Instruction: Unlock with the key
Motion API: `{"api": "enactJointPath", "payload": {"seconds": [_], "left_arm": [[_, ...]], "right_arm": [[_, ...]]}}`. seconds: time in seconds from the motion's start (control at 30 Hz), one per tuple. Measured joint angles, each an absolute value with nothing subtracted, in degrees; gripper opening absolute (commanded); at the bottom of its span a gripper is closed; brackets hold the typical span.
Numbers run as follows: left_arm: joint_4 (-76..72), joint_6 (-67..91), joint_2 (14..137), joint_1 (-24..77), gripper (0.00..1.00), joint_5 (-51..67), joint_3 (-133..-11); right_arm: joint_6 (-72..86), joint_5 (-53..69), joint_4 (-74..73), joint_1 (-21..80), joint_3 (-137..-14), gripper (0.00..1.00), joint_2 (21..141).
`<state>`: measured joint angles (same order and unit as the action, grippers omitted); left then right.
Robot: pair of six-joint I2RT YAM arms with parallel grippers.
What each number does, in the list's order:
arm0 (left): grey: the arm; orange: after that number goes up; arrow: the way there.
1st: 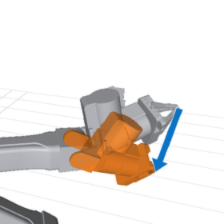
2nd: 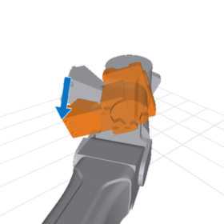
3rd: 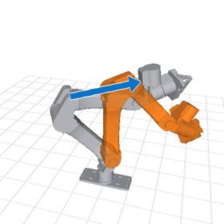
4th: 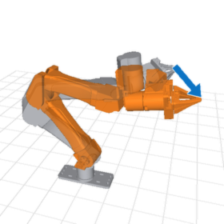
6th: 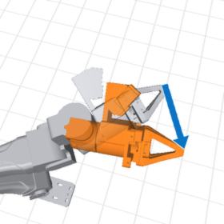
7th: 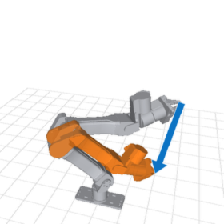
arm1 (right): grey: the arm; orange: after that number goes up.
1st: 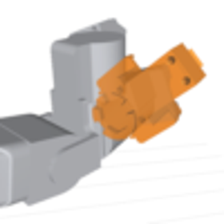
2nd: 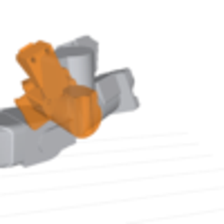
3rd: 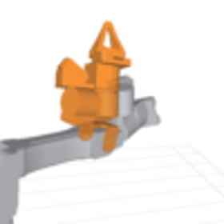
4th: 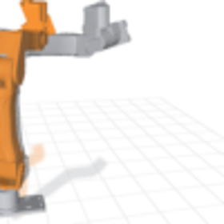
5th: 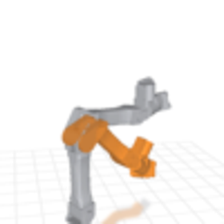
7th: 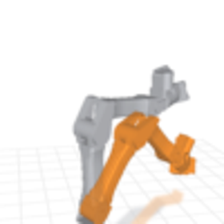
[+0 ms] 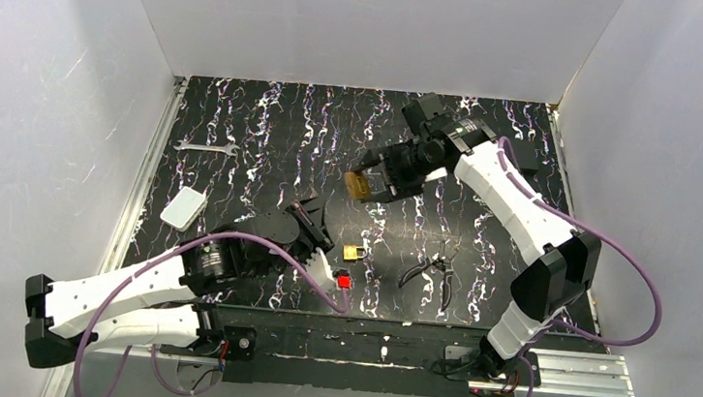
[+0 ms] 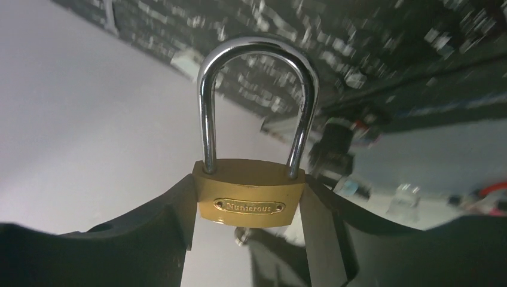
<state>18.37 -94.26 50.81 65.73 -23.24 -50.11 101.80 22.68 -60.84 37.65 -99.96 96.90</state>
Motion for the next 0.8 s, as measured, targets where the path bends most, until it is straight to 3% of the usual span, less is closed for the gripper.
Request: {"api": "enactJointPath", "payload": {"seconds": [0.33,0.57,0.8], "left_arm": [[18.3,-61.0,47.7,65.8,0.0,-17.1,-53.1],[18.3,-16.6,47.8,65.8,0.0,-18.3,-61.5],[25.0,29.5,47.9,61.1,0.0,-15.6,-64.8]], "right_arm": [[67.0,6.0,-59.3,33.1,-94.8,0.01,95.7],[47.9,1.7,-56.7,36.4,-86.5,0.01,96.9],[38.7,-3.0,-42.7,42.5,-72.2,0.01,105.0]]}}
